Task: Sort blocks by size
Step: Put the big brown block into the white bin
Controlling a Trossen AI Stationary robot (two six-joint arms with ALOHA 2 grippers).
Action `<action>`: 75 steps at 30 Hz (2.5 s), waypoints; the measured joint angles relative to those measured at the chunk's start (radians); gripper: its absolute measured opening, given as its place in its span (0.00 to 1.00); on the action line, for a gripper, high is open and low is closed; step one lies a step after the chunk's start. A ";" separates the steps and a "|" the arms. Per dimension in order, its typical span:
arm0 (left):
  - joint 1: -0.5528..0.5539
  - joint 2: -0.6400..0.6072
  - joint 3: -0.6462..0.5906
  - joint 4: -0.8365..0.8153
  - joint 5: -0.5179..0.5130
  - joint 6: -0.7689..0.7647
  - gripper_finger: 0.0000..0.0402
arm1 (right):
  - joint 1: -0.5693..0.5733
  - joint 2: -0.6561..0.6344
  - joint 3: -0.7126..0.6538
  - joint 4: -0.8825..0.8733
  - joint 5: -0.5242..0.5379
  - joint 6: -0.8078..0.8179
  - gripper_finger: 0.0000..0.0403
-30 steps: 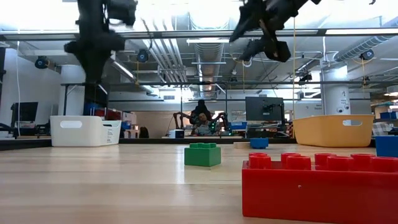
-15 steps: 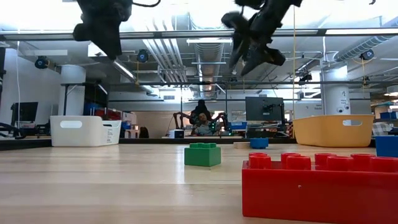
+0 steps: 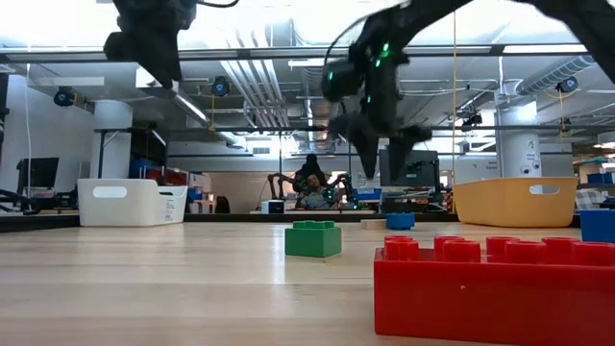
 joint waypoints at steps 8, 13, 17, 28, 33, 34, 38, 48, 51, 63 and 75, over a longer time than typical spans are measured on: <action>0.000 -0.038 0.000 -0.032 -0.078 0.001 0.27 | -0.004 0.102 0.020 0.022 -0.007 -0.022 0.82; 0.000 -0.051 0.000 -0.044 -0.102 0.002 0.27 | -0.015 0.131 0.019 0.059 -0.033 -0.020 0.89; 0.001 -0.052 0.000 -0.053 -0.102 0.016 0.27 | -0.032 0.151 0.019 0.063 -0.032 -0.013 0.90; 0.001 -0.052 0.000 -0.055 -0.128 0.024 0.27 | -0.039 0.186 0.017 0.075 -0.041 -0.019 0.90; 0.001 -0.052 0.000 -0.055 -0.128 0.025 0.27 | -0.039 0.206 0.016 0.078 -0.060 -0.019 0.90; 0.001 -0.052 0.000 -0.055 -0.128 0.024 0.27 | -0.039 0.211 0.016 0.080 -0.066 -0.019 0.90; 0.001 -0.052 0.000 -0.054 -0.128 0.024 0.27 | -0.037 0.225 0.018 0.082 -0.076 -0.026 0.90; 0.001 -0.051 0.000 -0.054 -0.129 0.024 0.27 | -0.033 0.228 0.017 0.091 -0.085 -0.027 0.90; 0.001 -0.051 0.000 -0.054 -0.130 0.024 0.27 | -0.017 0.228 0.022 0.092 -0.090 -0.027 0.90; 0.002 -0.051 0.000 -0.053 -0.154 0.024 0.27 | 0.077 0.231 0.092 0.164 -0.129 -0.026 0.90; 0.000 -0.051 0.000 -0.053 -0.154 0.024 0.27 | 0.088 0.196 0.178 -0.036 -0.108 -0.807 0.90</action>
